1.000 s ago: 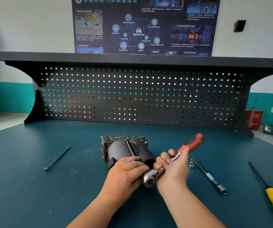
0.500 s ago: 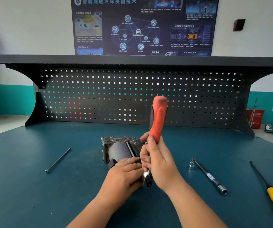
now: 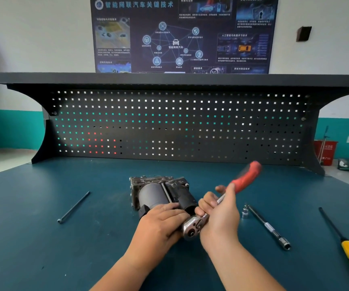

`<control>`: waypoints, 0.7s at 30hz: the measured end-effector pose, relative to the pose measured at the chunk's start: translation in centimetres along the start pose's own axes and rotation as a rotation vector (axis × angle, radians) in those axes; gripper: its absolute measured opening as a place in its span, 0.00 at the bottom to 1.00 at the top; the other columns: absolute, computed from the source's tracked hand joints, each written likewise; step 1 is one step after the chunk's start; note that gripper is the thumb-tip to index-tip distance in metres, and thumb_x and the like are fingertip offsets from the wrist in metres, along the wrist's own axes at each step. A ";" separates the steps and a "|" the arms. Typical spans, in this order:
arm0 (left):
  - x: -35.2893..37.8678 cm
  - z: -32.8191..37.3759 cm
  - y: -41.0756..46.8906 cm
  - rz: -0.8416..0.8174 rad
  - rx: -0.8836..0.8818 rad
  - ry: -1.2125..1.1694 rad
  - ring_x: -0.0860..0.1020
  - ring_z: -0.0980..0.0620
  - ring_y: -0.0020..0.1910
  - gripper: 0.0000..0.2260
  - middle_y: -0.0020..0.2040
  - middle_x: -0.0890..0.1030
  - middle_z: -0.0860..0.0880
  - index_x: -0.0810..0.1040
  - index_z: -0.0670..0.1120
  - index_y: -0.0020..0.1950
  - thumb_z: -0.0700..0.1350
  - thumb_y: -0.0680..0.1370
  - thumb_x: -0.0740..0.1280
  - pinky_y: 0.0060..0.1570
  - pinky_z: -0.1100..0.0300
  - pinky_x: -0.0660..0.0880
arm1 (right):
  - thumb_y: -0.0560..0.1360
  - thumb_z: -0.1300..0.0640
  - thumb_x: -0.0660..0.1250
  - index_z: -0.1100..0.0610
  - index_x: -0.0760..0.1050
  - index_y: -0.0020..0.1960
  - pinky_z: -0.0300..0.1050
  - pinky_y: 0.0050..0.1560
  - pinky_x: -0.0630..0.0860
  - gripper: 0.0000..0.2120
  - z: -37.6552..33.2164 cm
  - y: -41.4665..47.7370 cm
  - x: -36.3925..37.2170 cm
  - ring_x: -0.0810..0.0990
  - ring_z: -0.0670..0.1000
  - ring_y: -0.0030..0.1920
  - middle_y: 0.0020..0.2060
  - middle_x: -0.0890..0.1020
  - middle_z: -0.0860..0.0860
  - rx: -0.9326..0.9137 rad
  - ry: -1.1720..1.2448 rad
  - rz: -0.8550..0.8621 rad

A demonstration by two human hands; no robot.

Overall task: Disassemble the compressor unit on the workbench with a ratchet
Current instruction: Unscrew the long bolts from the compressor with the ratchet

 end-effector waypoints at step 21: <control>0.1 0.1 0.2 0.008 -0.006 0.009 0.81 0.52 0.47 0.11 0.42 0.84 0.53 0.84 0.43 0.43 0.46 0.70 0.63 0.50 0.62 0.74 | 0.81 0.57 0.56 0.53 0.67 0.42 0.30 0.18 0.58 0.09 0.8 0.3 -1.2 0.58 0.43 0.15 0.17 0.61 0.44 0.079 0.120 0.110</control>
Point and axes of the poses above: each hand's wrist, its own y-axis towards the middle knuckle, its own x-axis out of the palm, z = x × y, the point moved 4 cm from there along y, towards the middle knuckle
